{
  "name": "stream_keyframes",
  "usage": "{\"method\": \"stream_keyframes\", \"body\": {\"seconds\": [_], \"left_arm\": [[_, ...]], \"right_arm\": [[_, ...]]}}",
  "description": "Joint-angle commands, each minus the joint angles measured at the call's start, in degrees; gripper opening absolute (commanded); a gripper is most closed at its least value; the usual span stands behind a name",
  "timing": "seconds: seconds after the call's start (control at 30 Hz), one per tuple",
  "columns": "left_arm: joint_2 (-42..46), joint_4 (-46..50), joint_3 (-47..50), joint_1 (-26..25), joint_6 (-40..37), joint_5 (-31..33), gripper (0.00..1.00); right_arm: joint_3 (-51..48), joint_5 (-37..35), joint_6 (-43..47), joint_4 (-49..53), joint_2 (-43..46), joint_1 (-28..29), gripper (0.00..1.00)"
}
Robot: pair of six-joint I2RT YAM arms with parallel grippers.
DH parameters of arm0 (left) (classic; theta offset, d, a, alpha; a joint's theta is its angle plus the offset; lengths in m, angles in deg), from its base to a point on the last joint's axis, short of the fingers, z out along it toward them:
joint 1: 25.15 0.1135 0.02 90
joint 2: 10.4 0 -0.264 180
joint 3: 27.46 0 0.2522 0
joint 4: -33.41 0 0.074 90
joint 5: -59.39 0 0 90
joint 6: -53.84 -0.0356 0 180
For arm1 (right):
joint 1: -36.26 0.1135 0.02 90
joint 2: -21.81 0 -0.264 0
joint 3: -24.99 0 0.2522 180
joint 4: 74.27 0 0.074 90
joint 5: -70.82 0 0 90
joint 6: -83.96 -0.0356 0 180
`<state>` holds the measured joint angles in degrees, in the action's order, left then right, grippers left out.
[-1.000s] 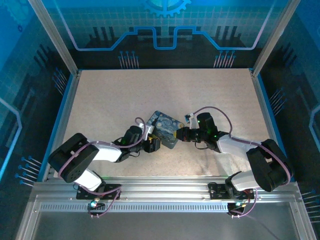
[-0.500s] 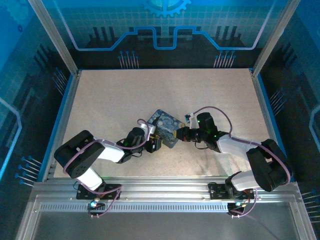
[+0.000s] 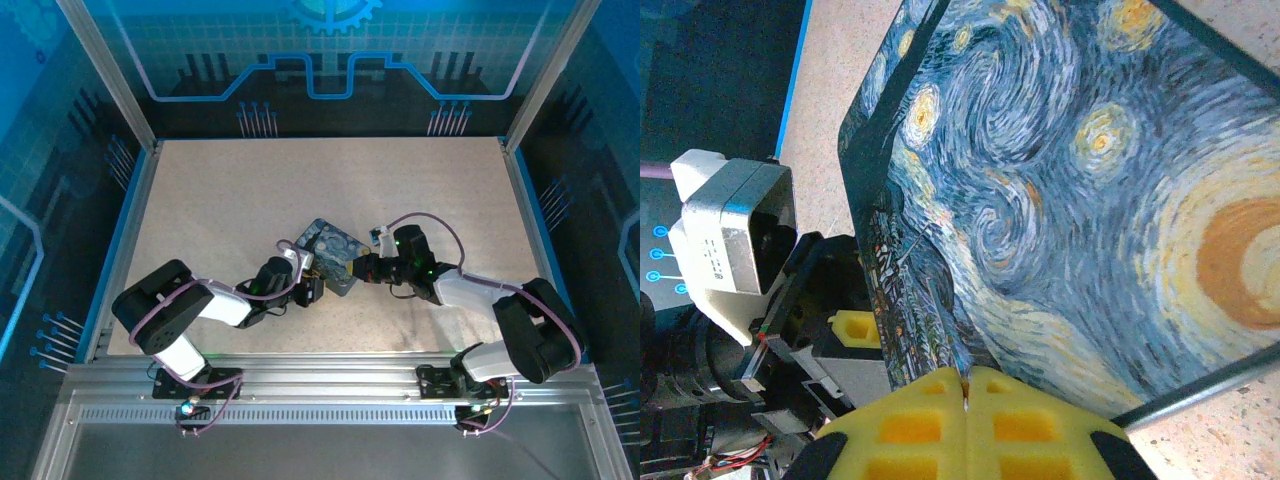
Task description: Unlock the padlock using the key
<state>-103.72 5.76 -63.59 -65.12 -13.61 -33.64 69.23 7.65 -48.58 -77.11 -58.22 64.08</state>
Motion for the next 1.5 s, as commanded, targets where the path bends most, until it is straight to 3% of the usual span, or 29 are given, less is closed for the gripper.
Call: {"method": "stream_keyframes", "body": {"seconds": [0.0, 0.53, 0.87, 1.2, 1.47], "left_arm": [[-1.2, 0.8, -1.4, -1.2, 0.9, 0.8, 0.39], [0.6, 3.3, -2.4, -1.6, 2.6, 1.4, 0.28], [6.6, 12.1, -4.3, -1.8, 11.1, -1.4, 0.29], [10.9, 24.6, -9.4, -1.9, 21.1, -4.8, 0.27], [12.3, 28.3, -13.2, -1.9, 27.3, -7.0, 0.29]], "right_arm": [[-0.5, -1.6, 0.5, 3.7, 0.0, 0.9, 0.03], [0.0, -1.7, 0.4, 3.5, 1.5, 1.2, 0.02], [-0.7, -7.3, 4.8, 6.7, 9.6, 1.9, 0.02], [-5.1, -13.8, 12.2, 8.9, 19.7, 9.2, 0.02], [-7.9, -17.8, 16.5, 6.5, 19.0, 16.1, 0.02]]}}
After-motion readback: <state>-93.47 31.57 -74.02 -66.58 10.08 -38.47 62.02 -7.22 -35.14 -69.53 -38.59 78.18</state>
